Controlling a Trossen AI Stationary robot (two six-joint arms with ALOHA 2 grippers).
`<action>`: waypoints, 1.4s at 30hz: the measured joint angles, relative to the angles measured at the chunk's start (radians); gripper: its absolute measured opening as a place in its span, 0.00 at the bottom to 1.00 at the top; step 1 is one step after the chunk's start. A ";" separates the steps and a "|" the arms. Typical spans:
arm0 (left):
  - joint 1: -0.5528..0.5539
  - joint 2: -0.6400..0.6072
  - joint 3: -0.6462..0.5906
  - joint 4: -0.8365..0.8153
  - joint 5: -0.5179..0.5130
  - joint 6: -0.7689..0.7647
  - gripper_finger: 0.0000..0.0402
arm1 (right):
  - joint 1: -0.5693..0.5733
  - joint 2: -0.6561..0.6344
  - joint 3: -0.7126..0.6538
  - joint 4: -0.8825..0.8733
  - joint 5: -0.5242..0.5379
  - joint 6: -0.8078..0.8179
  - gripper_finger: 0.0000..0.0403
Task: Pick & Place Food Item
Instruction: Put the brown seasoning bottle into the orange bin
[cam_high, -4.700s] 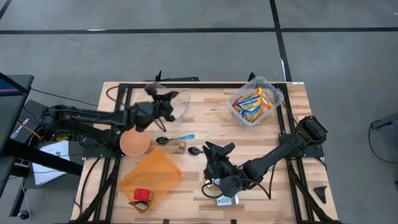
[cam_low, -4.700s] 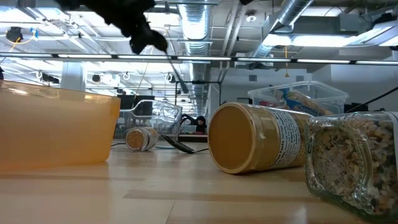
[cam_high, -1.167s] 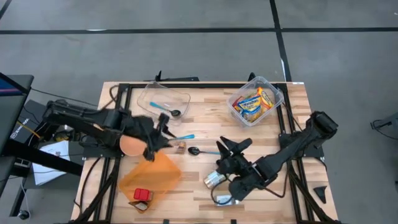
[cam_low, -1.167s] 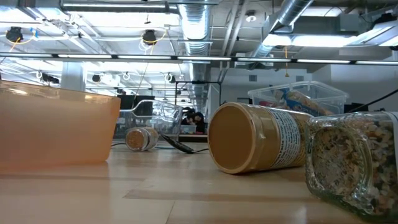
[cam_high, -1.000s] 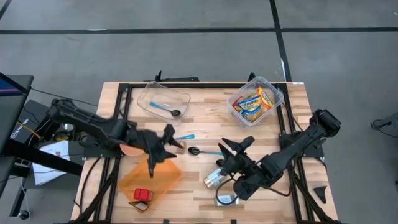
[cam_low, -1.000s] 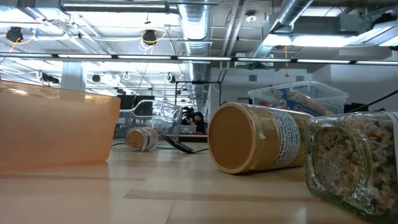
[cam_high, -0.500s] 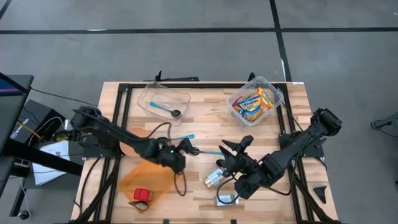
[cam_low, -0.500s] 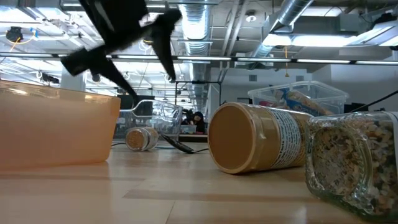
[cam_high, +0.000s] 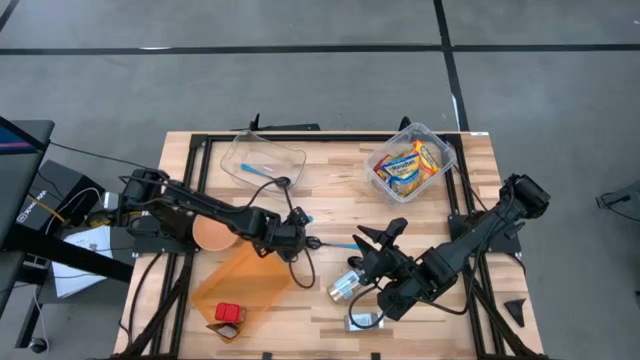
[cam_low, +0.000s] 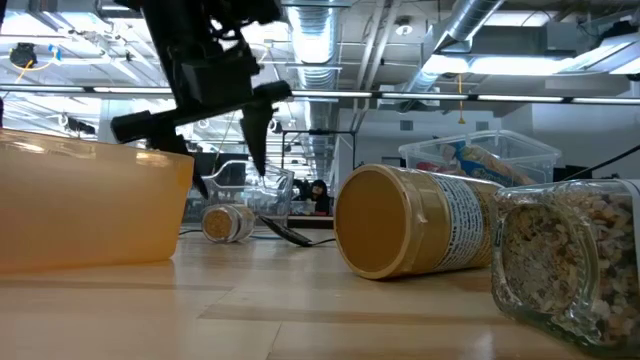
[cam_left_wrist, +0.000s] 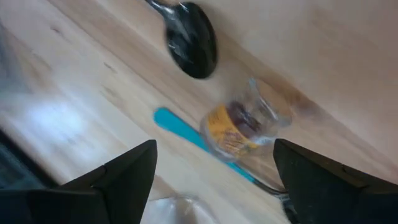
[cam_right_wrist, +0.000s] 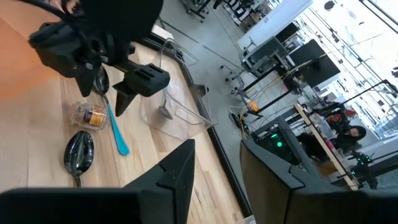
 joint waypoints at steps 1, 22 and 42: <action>0.005 0.000 -0.008 0.000 0.008 0.000 0.78 | 0.000 0.000 0.000 -0.001 0.000 0.003 0.30; 0.115 -0.001 -0.092 0.225 0.155 -0.347 0.75 | 0.000 0.000 0.000 -0.019 -0.004 0.017 0.30; 0.049 0.058 -0.090 0.288 0.244 -0.098 0.75 | -0.001 0.001 0.000 -0.027 -0.035 0.021 0.30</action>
